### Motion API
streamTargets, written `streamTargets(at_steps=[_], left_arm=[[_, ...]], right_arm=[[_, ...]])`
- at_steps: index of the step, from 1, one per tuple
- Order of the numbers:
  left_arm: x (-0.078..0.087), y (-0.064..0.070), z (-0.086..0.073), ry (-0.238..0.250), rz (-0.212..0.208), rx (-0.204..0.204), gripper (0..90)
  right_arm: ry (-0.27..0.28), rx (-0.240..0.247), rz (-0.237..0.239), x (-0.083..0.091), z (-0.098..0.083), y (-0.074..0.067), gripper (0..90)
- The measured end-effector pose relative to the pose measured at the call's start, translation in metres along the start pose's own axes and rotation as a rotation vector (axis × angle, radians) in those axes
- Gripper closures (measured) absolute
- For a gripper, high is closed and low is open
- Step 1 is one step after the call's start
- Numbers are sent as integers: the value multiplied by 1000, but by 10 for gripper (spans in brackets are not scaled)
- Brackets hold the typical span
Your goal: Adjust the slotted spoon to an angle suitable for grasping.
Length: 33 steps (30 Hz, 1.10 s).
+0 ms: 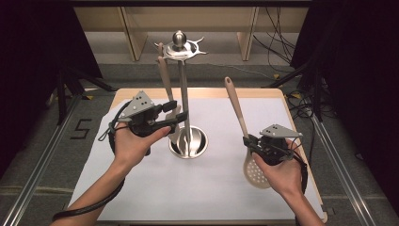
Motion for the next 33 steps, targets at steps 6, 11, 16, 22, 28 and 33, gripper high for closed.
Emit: streamTargets(at_steps=[6,11,16,22,28,33], left_arm=[[-10,2,-6,-19,-11,3,451],[-19,7,-9,-35,-27,-1,448],[-26,14,-9,-43,-52,-11,439],[-37,26,-11,-58,-90,8,427],[-48,36,-11,-75,-112,39,418],[-61,41,-12,-79,-138,75,411]], right_arm=[[17,33,-1,2,4,-3,794],[32,14,15,2,6,-11,794],[50,64,14,4,10,-14,794],[57,44,35,6,13,-24,793],[63,84,41,7,16,-28,794],[81,88,37,6,20,-32,794]])
Point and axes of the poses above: each handheld gripper's, and its own axes: x roughly backward along the jaws, z roughly out of its top, y roughly to its right, the point moved 10 cm from there along -x, roughly forward along the jaws, and after that the axes turned 8 degrees about x, right-handed, at the moved point
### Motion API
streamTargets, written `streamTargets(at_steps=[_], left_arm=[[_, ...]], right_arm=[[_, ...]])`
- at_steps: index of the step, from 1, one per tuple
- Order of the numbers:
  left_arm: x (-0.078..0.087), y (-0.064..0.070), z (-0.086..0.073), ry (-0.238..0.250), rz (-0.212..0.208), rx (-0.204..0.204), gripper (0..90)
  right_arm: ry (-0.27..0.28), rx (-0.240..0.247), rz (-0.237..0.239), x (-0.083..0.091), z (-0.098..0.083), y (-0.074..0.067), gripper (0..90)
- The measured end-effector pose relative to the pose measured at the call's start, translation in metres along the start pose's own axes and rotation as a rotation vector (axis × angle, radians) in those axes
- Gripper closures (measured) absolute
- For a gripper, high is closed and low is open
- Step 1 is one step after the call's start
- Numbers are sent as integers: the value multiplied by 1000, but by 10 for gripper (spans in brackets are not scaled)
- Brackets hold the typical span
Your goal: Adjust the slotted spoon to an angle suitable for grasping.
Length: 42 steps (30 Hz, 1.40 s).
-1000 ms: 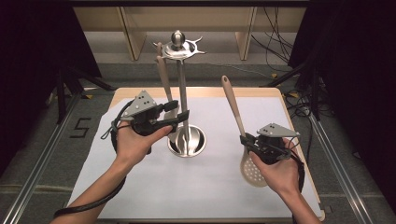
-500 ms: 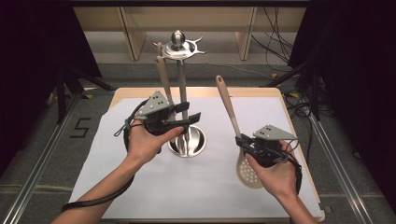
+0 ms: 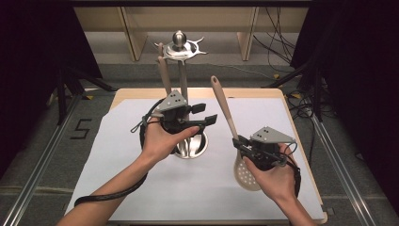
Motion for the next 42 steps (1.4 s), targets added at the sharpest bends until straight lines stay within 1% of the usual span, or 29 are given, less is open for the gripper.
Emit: streamTargets(at_steps=[1,3,4,7,8,9,10,11,12,14,16,17,19,20,21,22,24,26,27,28,30,33,34,35,36,38,39,40,42], left_arm=[[-2,0,-1,-8,-10,-15,409],[-4,1,-1,-9,-22,-19,406],[-8,4,-1,-9,-36,-12,405],[-12,7,-1,-8,-46,-3,403],[-15,10,-2,-7,-57,15,403],[-16,11,-2,-9,-63,17,403],[-18,12,-2,-10,-64,19,407],[-18,12,-2,-10,-64,19,413],[-20,10,0,-5,-64,-18,422],[-21,12,0,-1,-68,-17,439],[-22,12,0,-1,-70,-19,450],[-22,13,0,-3,-69,-10,461],[-22,11,-1,-6,-61,-17,485],[-23,11,-1,-6,-60,-17,494],[-23,11,-1,-5,-63,-15,505],[-23,11,-1,-1,-65,-11,519],[-23,10,-1,4,-65,-11,546],[-23,9,0,13,-62,-16,578],[-23,12,0,13,-70,15,587],[-23,10,1,18,-68,1,594],[-23,10,2,26,-72,-15,609],[-22,13,3,32,-86,-8,644],[-21,17,4,42,-106,-4,660],[-20,23,3,45,-114,59,672],[-20,23,3,45,-114,59,690],[-18,29,4,43,-146,70,724],[-18,31,4,44,-156,70,736],[-16,36,4,41,-181,59,747],[-15,40,5,39,-183,28,754]], right_arm=[[9,9,-11,0,1,1,793],[-2,8,-3,1,1,0,793],[-1,10,-2,1,1,0,794],[-6,26,-1,2,1,0,793],[0,29,-5,2,1,0,794],[-2,31,3,2,1,-1,793],[9,6,22,1,3,-5,793],[9,6,22,1,3,-5,793],[19,34,12,1,4,-4,793],[6,23,17,2,3,-6,793],[16,46,21,1,4,-7,793],[17,40,24,0,4,-8,793],[13,43,26,0,4,-9,793],[11,58,19,0,4,-7,793],[-3,15,24,0,2,-11,793],[-7,8,27,0,2,-13,793],[2,34,23,-1,3,-12,793],[3,35,25,-2,3,-14,793],[4,36,25,-2,3,-14,793],[8,16,29,-3,4,-16,793],[1,16,22,-2,4,-15,793],[0,20,23,-3,4,-15,793],[0,36,33,-4,4,-14,793],[-4,40,26,-4,4,-14,793],[-1,10,19,-5,4,-16,792],[-11,18,33,-7,2,-17,792],[-7,18,34,-8,2,-18,792],[-3,22,40,-10,3,-18,792],[2,42,38,-11,3,-18,790]])
Point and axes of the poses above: each handheld gripper's, and its own axes: x roughly backward along the jaws, z roughly out of its top, y roughly to its right, the point moved 10 cm from there along -x, roughly forward along the jaws, and after that the axes turned 8 degrees about x, right-handed, at the moved point
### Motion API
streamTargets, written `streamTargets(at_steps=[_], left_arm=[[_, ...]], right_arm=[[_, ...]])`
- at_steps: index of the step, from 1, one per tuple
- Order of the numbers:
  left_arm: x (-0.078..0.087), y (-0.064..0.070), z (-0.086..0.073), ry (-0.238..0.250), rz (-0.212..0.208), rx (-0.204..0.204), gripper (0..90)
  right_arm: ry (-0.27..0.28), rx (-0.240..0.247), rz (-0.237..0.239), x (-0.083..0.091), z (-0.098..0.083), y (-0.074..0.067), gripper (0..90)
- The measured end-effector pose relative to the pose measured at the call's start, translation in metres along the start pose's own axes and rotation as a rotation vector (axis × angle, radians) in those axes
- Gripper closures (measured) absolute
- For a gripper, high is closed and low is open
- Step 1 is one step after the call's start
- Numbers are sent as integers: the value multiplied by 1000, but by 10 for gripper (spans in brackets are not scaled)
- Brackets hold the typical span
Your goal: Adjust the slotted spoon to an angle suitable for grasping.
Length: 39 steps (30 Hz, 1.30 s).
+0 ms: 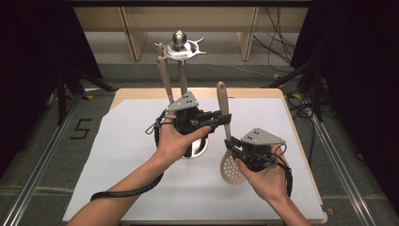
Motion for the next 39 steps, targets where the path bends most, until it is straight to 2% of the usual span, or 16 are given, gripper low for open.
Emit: streamTargets(at_steps=[3,5,6,9,12,14,16,17,21,22,29,31,33,36,37,39], left_arm=[[1,2,2,2,-1,-5,756],[3,0,4,4,16,-34,757],[4,-1,5,5,26,-49,757],[7,-4,7,13,56,-43,757],[11,-4,8,16,50,-38,757],[12,-6,8,12,50,-43,757],[15,-9,6,4,59,-50,757],[15,-9,6,4,59,-50,757],[23,-12,6,13,55,-48,757],[25,-12,6,13,52,-48,757],[35,-16,11,19,49,-84,757],[37,-18,12,25,57,-84,757],[40,-20,13,24,62,-87,757],[44,-23,16,29,69,-88,757],[46,-24,16,31,74,-85,757],[47,-24,17,32,74,-91,757]], right_arm=[[0,-22,9,1,2,-2,778],[9,1,5,1,4,1,740],[4,-21,12,3,4,-1,727],[4,-16,13,5,5,0,670],[21,-2,8,7,4,4,652],[27,-30,1,11,3,5,651],[42,1,4,15,2,10,643],[37,-45,-6,17,0,9,643],[28,-28,-18,21,-7,19,653],[17,-70,-31,23,-10,19,656],[11,-58,-77,26,-17,40,658],[8,-74,-85,26,-20,43,659],[-1,-126,-92,28,-24,44,660],[1,-106,-97,29,-27,49,662],[2,-141,-91,28,-28,46,663],[8,-112,-103,29,-28,50,663]])
Point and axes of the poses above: each handheld gripper's, and its own axes: x roughly backward along the jaws, z roughly out of its top, y roughly to its right, the point moved 10 cm from there along -x, roughly forward along the jaws, and after that the axes turned 8 degrees about x, right-handed, at the moved point
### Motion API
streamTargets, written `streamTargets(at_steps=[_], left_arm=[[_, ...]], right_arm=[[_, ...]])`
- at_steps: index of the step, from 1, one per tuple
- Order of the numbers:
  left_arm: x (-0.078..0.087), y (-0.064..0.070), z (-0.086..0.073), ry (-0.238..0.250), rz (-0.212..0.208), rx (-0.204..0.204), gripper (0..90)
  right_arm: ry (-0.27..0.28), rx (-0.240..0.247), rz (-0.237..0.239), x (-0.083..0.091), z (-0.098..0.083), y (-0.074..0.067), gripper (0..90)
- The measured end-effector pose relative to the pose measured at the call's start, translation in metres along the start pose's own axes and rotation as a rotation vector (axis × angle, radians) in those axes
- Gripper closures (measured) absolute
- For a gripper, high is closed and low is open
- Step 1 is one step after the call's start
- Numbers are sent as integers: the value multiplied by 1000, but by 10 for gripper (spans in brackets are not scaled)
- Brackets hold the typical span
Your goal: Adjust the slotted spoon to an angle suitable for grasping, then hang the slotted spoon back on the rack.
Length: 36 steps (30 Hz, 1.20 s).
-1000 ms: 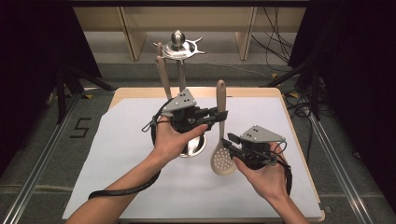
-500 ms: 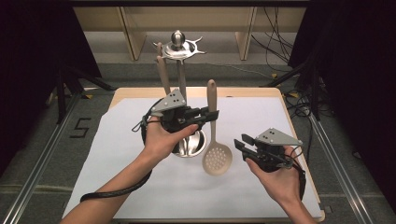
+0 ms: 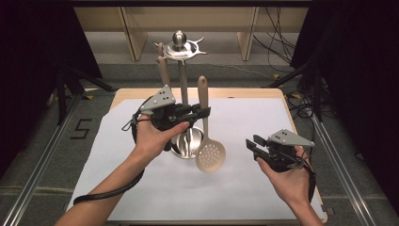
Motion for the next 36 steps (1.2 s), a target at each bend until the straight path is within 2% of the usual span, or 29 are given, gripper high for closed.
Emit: streamTargets(at_steps=[1,2,5,6,7,8,10,12,13,14,15,17,18,19,20,23,24,26,27,28,29,33,34,35,36], left_arm=[[2,-1,1,0,3,-4,757],[3,-1,1,0,2,-8,756],[5,-3,3,-3,2,-14,757],[6,-4,3,-5,3,-18,757],[7,-4,3,-7,2,-19,757],[8,-5,3,-9,5,-21,757],[10,-6,4,-11,11,-23,757],[11,-8,4,-17,19,-30,757],[12,-8,6,-9,19,-29,756],[12,-9,6,-10,19,-35,756],[13,-9,6,-11,17,-36,757],[13,-11,8,-12,16,-35,756],[13,-11,8,-14,14,-34,757],[14,-12,8,-21,17,-38,757],[13,-13,8,-21,18,-37,757],[13,-15,7,-27,22,-47,756],[13,-16,7,-31,22,-46,757],[12,-17,6,-34,24,-37,757],[12,-17,7,-32,24,-38,757],[13,-17,7,-32,23,-39,757],[13,-16,7,-33,21,-42,757],[14,-16,9,-30,20,-46,756],[16,-16,10,-30,21,-46,757],[17,-16,11,-28,19,-47,756],[17,-16,11,-28,19,-47,756]], right_arm=[[-26,-33,15,1,-3,-3,662],[-33,-42,14,2,-3,-4,663],[-19,-41,-3,0,-3,-1,663],[-23,-24,-2,0,-3,1,663],[-26,-29,0,0,-2,2,662],[-12,-10,-7,-2,-1,4,662],[-11,-8,-7,-2,-2,5,662],[-33,-56,4,-2,-5,0,662],[-34,-28,6,-2,-7,2,662],[-27,-51,12,-3,-8,0,661],[-27,-19,5,-4,-10,4,661],[-39,-57,11,-4,-14,4,660],[-28,-28,7,-4,-14,8,659],[-53,-72,12,-3,-17,5,659],[-41,-60,15,-4,-17,7,659],[-62,-49,13,-3,-20,10,659],[-42,-50,18,-5,-19,11,659],[-46,-38,2,-3,-20,14,660],[-65,-76,0,-1,-20,12,661],[-47,-53,0,-2,-19,14,661],[-40,-53,-1,-2,-18,14,661],[-44,-28,-17,-1,-18,17,663],[-53,-81,-13,-1,-18,12,665],[-64,-77,-17,0,-19,12,666],[-48,-85,-12,-2,-18,11,666]])
Point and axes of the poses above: each handheld gripper's, and its own axes: x roughly backward along the jaws, z roughly out of its top, y roughly to its right, the point moved 10 cm from there along -x, roughly forward along the jaws, and after that the axes turned 8 degrees about x, right-handed, at the moved point
